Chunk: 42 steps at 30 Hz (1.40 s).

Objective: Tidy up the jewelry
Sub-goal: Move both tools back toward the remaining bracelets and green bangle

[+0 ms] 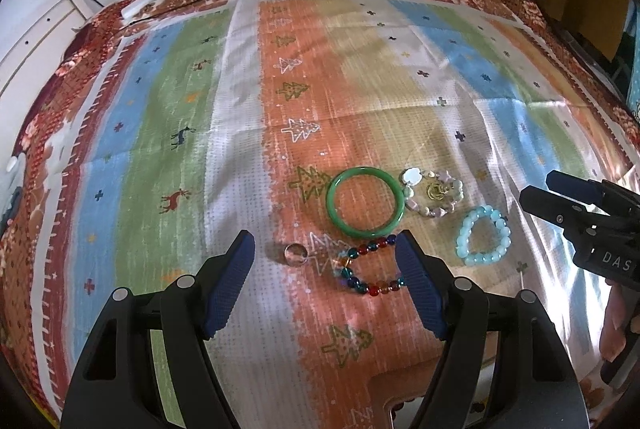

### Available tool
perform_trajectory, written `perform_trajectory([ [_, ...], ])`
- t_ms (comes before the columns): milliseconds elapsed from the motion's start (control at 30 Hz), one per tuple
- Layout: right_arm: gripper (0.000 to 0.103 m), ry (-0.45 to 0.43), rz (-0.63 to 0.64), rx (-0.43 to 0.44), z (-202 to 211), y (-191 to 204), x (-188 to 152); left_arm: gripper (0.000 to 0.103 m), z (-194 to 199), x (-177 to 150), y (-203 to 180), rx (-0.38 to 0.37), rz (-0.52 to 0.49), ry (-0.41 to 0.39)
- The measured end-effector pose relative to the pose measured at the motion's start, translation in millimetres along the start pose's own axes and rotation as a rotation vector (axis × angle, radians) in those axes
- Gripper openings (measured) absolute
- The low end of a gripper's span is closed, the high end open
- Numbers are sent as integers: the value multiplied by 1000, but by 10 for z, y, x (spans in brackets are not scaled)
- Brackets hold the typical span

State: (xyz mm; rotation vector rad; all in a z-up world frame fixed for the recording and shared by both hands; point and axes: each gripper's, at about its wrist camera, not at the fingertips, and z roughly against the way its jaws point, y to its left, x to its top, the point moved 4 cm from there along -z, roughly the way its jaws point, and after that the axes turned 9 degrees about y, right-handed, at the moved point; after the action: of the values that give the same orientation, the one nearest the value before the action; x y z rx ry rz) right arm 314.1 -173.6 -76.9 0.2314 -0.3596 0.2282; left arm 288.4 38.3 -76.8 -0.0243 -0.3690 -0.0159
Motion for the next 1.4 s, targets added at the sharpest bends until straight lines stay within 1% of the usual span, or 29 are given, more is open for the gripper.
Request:
perform_trajectory([
  [133,64,12,-4,9,-77,-4,27,72,-98,59,14,1,4,17],
  [267,64,20,-6,-2,-137,-9,60,72,-197,113,25,1,5,28],
  [400,64,27,6,-15,-178,11,82,72,-327,158,68,2,14,55],
  [567,64,39,5,-29,-258,16,129,72,-400,203,75,5,12,64],
  [800,64,96,-12,-68,-475,-74,155,72,-512,244,52,6,-1,80],
  [1100,64,110,-32,-90,-624,-136,239,72,-653,300,51,-2,-2,101],
  [1400,64,147,-28,-102,-776,-156,288,72,-742,364,24,-5,-17,109],
])
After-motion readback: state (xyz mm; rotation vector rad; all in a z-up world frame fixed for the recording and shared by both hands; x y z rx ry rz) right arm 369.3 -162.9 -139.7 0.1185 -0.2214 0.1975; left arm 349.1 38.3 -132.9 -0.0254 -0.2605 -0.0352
